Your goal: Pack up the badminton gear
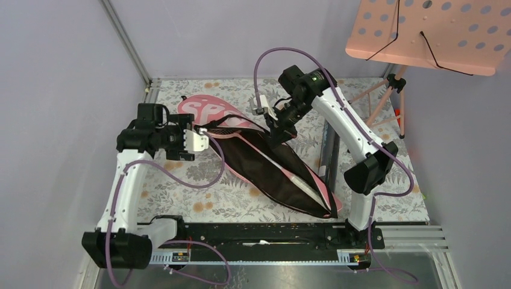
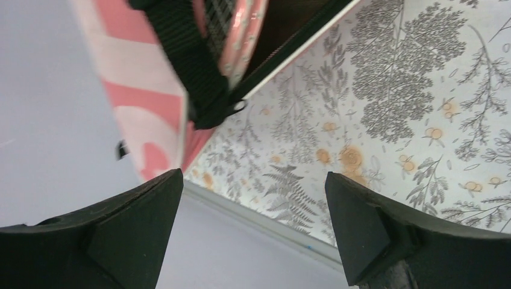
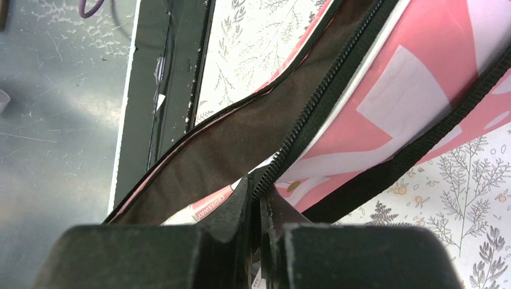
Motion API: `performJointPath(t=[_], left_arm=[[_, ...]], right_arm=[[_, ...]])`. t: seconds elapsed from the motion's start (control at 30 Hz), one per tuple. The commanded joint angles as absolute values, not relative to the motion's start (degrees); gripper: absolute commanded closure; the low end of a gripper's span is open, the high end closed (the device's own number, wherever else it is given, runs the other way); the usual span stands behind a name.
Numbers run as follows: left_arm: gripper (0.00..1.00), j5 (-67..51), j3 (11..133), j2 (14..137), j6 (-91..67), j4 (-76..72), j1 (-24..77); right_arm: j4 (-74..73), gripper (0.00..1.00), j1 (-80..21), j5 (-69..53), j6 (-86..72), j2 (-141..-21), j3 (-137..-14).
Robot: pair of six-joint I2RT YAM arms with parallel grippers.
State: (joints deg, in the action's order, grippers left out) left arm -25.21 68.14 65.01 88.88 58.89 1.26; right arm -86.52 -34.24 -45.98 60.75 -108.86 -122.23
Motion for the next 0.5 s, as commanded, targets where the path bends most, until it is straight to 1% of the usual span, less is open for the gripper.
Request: performJointPath(t=[0.0,0.2,0.4,0.47], left_arm=[[0.01,-24.0,68.8,59.4,91.4,56.6,0.9],[0.01,-19.1,66.1,61.6,89.1,53.5,0.8],[0.02,-19.2,63.2,64.3,90.9,49.4,0.4],[0.04,-19.0,63.5,65.7,91.2,49.1,0.1]], right_arm=[[-97.3,1.0,-35.9,-52.4,62.9,-109.5,-125.3],[-97.5,1.0,-36.8,-53.9,64.5,-108.9,-125.4],[-97.5,1.0,-40.1,-51.4,64.3,-108.3,-124.2],[-97.6,1.0,-40.4,-51.1,64.4,-107.8,-124.1]])
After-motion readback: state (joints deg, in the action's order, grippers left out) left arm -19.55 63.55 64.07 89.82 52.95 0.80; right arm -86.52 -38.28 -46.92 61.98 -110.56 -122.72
